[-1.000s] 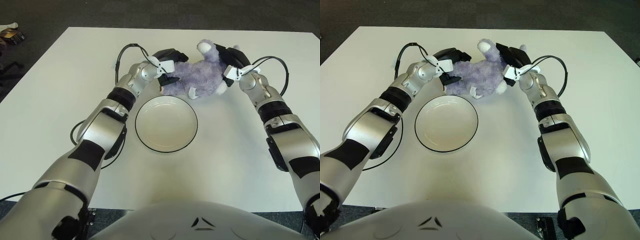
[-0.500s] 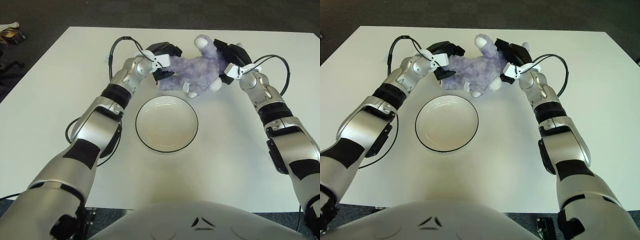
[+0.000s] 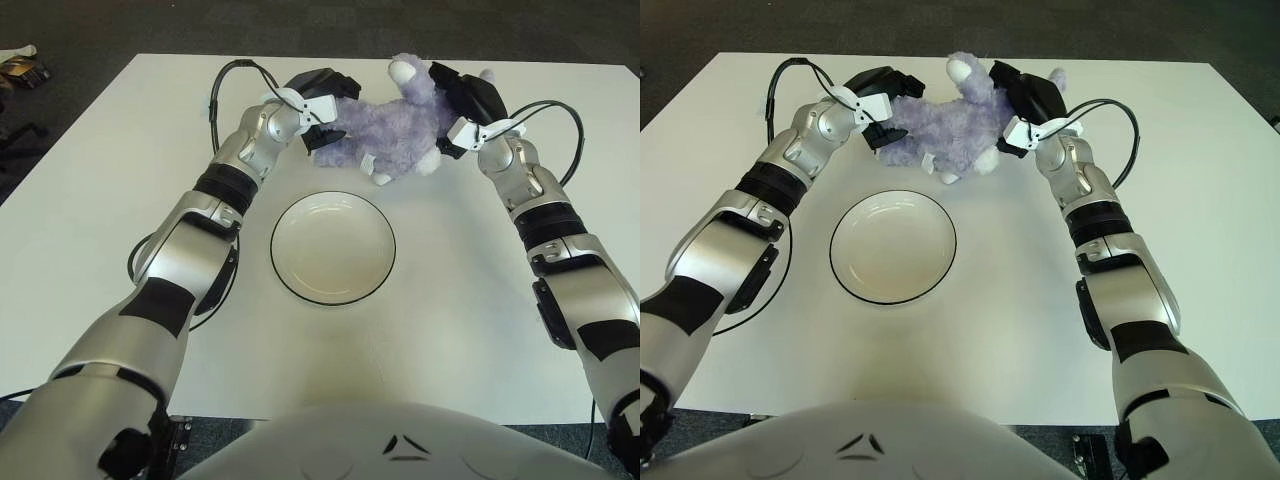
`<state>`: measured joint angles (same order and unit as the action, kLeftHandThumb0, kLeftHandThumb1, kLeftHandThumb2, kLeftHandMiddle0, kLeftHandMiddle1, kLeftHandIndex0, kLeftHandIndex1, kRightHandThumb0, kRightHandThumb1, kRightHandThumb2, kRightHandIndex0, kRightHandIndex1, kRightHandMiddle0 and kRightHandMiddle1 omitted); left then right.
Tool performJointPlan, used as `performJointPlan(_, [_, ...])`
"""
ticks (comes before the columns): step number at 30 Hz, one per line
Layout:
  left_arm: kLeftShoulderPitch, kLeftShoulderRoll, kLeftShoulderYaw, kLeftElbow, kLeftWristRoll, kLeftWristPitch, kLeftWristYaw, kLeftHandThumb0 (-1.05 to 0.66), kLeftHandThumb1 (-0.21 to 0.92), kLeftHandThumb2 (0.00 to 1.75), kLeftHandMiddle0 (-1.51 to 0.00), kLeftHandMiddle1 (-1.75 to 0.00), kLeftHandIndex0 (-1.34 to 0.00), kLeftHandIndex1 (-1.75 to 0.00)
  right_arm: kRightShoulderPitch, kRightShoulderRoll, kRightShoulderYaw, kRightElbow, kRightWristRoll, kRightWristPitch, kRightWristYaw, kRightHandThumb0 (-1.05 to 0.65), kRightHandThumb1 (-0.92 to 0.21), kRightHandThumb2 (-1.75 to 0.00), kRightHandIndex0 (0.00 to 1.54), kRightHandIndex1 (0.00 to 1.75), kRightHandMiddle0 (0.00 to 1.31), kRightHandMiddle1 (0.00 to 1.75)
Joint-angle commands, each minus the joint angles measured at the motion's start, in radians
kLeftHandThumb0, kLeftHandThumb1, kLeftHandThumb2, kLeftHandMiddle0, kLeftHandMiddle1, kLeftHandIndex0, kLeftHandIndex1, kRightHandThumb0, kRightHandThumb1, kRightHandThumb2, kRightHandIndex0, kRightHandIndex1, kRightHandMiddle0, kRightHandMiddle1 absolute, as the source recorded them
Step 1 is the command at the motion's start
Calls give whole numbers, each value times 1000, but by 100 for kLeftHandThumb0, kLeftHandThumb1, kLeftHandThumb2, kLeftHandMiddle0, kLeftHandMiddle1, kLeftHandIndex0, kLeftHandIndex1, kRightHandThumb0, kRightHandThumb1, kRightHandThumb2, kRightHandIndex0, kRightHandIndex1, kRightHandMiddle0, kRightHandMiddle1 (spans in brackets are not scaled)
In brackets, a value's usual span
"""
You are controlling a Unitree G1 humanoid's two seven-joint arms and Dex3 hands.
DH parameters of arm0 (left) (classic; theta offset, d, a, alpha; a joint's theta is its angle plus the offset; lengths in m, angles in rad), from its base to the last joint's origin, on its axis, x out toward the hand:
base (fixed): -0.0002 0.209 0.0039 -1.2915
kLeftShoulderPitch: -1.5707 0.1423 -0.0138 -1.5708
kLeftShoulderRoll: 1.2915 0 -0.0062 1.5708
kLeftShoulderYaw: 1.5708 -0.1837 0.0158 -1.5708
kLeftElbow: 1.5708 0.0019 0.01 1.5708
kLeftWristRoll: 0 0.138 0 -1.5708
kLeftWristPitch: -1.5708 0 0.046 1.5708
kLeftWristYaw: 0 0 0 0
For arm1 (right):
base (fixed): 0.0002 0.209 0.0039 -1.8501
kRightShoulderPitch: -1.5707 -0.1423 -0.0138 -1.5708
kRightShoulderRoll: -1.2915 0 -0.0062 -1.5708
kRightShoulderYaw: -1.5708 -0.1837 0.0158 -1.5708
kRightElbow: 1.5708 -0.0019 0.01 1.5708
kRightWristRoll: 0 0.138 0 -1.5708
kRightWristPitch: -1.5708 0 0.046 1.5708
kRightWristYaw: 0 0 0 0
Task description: Put the doll into the plate.
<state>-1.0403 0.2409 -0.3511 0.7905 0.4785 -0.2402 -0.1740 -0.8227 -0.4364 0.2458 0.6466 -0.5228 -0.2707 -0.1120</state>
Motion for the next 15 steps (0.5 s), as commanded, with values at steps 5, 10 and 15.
performJointPlan(5, [1,17,39,-8,-34,-54,19,59,6,163,-83,-175,-110,-175,17,-2,-23,-120,2,53,27,0,-2,-162,85,165,62,175])
performJointPlan(10, [-7,23,44,-7,-29,-81,32,59,6,163,-83,-175,-110,-175,22,4,-36,-155,28,82,64,0,-3,-162,83,167,62,175])
performJointPlan(15, [-11,28,44,-16,-22,-80,36,58,6,163,-82,-175,-109,-175,21,23,-61,-162,73,84,87,0,-2,-163,84,167,62,175])
